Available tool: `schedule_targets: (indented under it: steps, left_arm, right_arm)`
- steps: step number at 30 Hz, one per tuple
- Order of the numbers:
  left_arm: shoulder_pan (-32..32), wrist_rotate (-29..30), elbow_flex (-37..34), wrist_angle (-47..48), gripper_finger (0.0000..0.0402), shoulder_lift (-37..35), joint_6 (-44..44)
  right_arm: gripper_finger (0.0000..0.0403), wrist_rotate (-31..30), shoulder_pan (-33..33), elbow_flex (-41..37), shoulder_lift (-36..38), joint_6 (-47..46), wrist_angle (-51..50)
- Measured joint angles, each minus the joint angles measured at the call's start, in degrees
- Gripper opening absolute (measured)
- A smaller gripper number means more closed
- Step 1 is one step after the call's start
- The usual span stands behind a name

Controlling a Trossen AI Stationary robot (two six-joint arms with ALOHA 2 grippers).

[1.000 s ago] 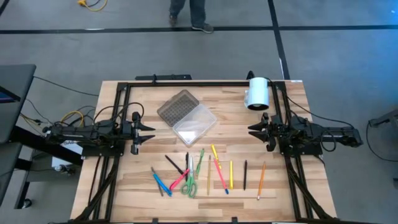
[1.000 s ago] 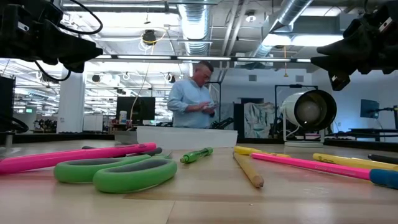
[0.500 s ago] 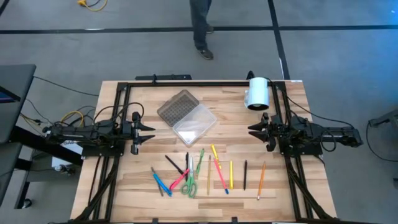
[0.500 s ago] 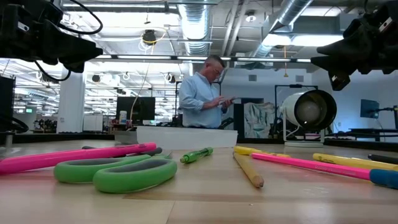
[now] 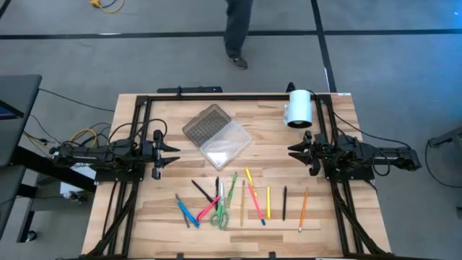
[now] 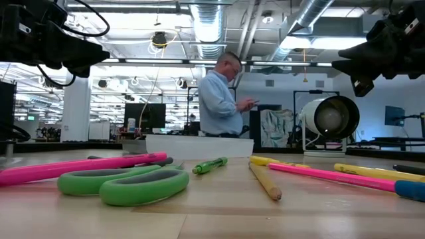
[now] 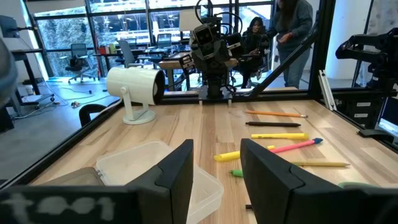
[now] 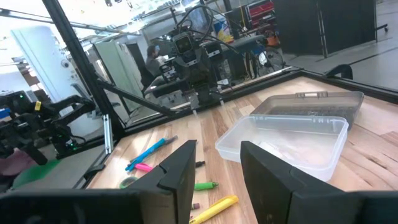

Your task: Pick & place school supplies into a supply box

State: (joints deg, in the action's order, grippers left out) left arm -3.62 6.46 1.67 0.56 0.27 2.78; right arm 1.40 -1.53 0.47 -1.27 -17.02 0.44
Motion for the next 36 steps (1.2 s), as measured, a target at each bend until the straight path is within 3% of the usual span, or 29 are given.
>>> schedule_targets:
  steps: [21, 31, 36]
  left_arm:
    - [0.0, 0.0, -0.2, -2.5, 0.0124, 0.0, -0.6]
    - [0.0, 4.2, -0.2, -2.2, 0.0124, 0.0, -0.4]
    - [0.0, -1.1, 0.0, -0.6, 0.0124, 0.3, 0.8]
  right_arm:
    - [0.0122, -0.3, -0.1, 0.0, 0.0, -1.3, 0.0]
    - [0.0122, -2.8, -0.1, 0.0, 0.0, 8.3, 0.3]
    - [0.0122, -3.4, -0.1, 0.0, -0.6, 9.9, 3.0]
